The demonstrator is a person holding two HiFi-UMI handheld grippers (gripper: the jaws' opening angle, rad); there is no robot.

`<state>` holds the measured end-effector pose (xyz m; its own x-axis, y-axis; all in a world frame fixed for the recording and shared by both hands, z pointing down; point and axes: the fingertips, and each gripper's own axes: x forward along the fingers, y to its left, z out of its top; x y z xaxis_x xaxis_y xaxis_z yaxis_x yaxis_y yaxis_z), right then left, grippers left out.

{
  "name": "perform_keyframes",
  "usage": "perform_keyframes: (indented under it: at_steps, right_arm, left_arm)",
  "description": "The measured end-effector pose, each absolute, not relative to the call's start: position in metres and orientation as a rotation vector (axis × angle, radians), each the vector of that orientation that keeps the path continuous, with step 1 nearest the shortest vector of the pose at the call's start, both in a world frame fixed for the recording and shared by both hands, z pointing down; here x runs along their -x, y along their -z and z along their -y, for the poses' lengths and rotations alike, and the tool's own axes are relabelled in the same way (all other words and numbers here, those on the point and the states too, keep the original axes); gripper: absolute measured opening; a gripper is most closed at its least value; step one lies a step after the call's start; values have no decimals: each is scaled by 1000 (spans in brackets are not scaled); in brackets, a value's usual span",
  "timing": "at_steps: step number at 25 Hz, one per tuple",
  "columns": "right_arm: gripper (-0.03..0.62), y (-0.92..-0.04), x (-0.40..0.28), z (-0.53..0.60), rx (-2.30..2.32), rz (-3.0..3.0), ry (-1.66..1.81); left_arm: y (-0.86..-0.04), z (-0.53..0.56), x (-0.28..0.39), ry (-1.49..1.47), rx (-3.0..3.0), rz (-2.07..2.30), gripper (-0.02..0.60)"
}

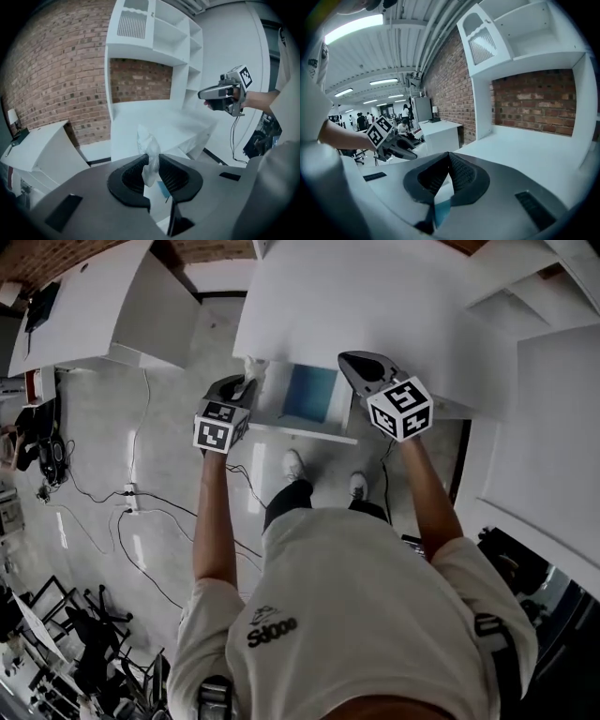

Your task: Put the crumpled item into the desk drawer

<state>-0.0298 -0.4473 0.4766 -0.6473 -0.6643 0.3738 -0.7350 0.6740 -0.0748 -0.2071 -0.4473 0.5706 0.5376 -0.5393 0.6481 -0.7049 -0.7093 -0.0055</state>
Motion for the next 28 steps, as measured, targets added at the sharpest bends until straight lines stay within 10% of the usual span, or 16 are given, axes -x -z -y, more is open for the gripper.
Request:
perform_keyframes:
  at_steps: [28]
  right_arm:
    - [5, -621, 53, 472, -1195, 2198, -671]
  left_arm:
    - [-825, 499, 191, -1416, -2425, 263, 71]
